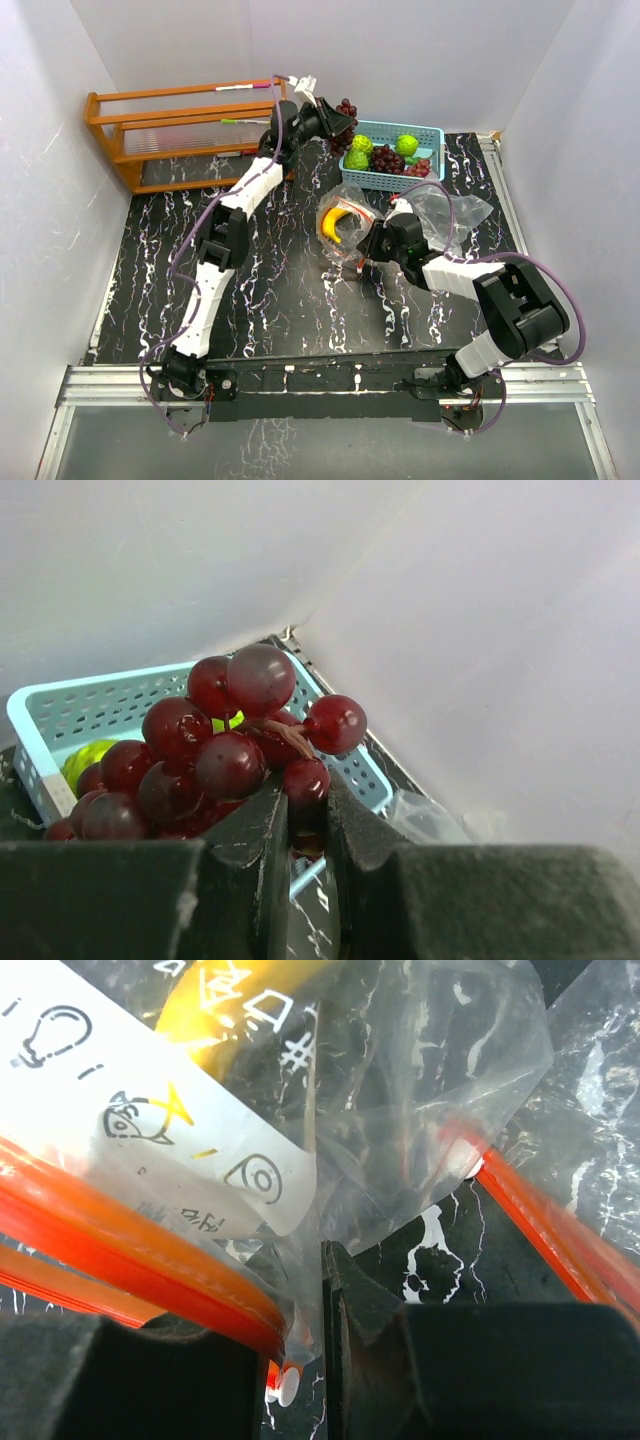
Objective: Open the zip-top bag and remove the fake food
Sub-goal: Place the fake fruit in the bin.
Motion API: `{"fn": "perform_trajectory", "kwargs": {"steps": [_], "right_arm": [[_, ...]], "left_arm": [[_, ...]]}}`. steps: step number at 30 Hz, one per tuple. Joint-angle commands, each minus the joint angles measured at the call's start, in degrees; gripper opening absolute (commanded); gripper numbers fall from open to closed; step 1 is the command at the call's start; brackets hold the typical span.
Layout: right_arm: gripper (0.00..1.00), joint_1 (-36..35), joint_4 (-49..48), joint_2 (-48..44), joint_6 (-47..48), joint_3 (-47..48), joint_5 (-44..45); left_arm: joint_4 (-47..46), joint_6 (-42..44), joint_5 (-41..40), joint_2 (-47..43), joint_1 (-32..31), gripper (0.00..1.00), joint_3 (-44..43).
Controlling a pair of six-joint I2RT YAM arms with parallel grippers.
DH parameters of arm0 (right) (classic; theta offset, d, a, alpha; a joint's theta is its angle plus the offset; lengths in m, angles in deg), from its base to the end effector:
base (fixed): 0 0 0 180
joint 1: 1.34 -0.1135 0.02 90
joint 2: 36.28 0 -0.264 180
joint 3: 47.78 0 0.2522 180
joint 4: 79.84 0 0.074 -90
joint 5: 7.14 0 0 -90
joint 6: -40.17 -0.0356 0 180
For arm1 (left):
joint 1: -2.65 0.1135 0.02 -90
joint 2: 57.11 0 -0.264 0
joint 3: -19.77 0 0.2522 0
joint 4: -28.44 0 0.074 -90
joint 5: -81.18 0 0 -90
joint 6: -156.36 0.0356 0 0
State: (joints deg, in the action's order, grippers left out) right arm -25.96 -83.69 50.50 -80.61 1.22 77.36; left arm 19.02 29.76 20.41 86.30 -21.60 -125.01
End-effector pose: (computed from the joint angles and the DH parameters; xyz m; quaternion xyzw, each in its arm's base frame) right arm 0.2670 0.1261 0.1615 0.0249 0.8816 0.2557 0.3960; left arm 0.5283 -0.2571 0.2966 0.1269 0.6342 -0.5162 0.5614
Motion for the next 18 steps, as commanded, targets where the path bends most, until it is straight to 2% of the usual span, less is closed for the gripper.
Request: {"fn": "perform_trajectory", "kwargs": {"steps": [1, 7, 18], "right_arm": [[0.25, 0.1, -1.2, -1.1, -0.2, -0.2, 0.9], [0.25, 0.1, -1.4, -0.4, 0.1, 0.0, 0.8], [0.25, 0.0, -2.0, 0.9, 0.8, 0.4, 0.2]], "left_arm": [[-8.7, -9.1, 4.3, 8.3, 0.7, 0.07, -17.4], [-19.5, -10.1, -0.2, 2.9, 0.7, 0.07, -5.3], [-22.5, -15.4, -1.4, 6.9, -2.0, 0.06, -11.2]]}}
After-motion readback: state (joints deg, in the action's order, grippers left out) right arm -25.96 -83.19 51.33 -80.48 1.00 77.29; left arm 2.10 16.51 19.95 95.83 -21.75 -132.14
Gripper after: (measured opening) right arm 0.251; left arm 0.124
